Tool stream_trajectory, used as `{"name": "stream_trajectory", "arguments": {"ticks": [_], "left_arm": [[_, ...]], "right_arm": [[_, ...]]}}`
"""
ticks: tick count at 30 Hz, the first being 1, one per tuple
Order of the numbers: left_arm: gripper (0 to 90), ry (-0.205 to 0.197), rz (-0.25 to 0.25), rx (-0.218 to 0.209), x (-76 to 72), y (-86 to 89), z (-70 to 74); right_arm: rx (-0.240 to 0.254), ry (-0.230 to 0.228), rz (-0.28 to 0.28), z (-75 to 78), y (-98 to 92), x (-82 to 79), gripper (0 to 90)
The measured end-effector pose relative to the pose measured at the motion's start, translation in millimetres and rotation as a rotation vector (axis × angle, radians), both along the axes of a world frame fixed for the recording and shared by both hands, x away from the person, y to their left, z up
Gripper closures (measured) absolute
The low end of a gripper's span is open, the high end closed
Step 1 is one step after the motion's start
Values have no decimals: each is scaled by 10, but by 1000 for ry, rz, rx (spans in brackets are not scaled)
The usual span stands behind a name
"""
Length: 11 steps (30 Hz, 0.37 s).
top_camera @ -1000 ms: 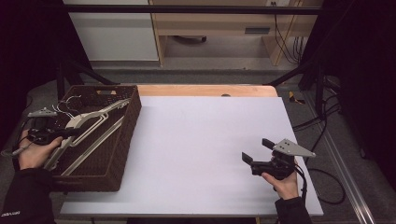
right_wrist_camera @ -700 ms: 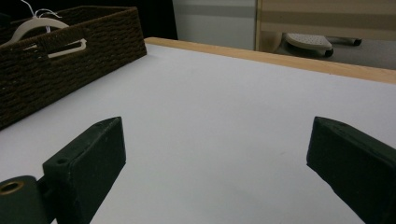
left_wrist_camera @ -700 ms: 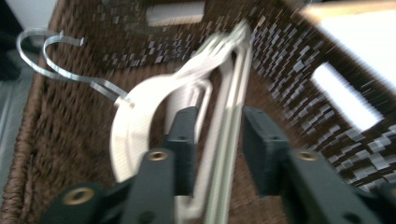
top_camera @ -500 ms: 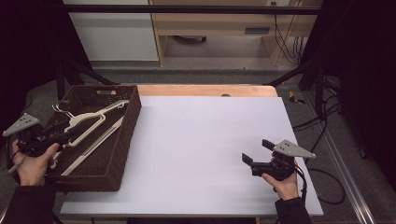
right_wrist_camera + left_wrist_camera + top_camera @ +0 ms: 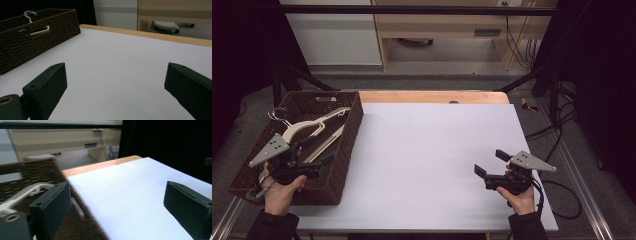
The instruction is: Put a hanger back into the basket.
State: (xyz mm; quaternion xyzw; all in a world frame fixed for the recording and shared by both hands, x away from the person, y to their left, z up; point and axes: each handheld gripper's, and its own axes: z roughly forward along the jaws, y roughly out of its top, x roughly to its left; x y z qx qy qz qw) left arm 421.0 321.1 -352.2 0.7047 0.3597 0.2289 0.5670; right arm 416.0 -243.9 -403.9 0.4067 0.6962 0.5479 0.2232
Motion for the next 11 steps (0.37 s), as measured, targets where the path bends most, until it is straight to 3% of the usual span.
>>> {"name": "stream_trajectory", "arguments": {"ticks": [4,6,11], "left_arm": [[58,1,-27,-8,-25,-114,-43],[54,4,-43,14,-39,-172,-72],[52,13,-57,18,-53,-262,-169]], "right_arm": [[-4,-3,3,-7,-8,-3,48],[-4,-2,0,-8,-5,-5,48],[0,1,0,-7,-17,-15,48]]}}
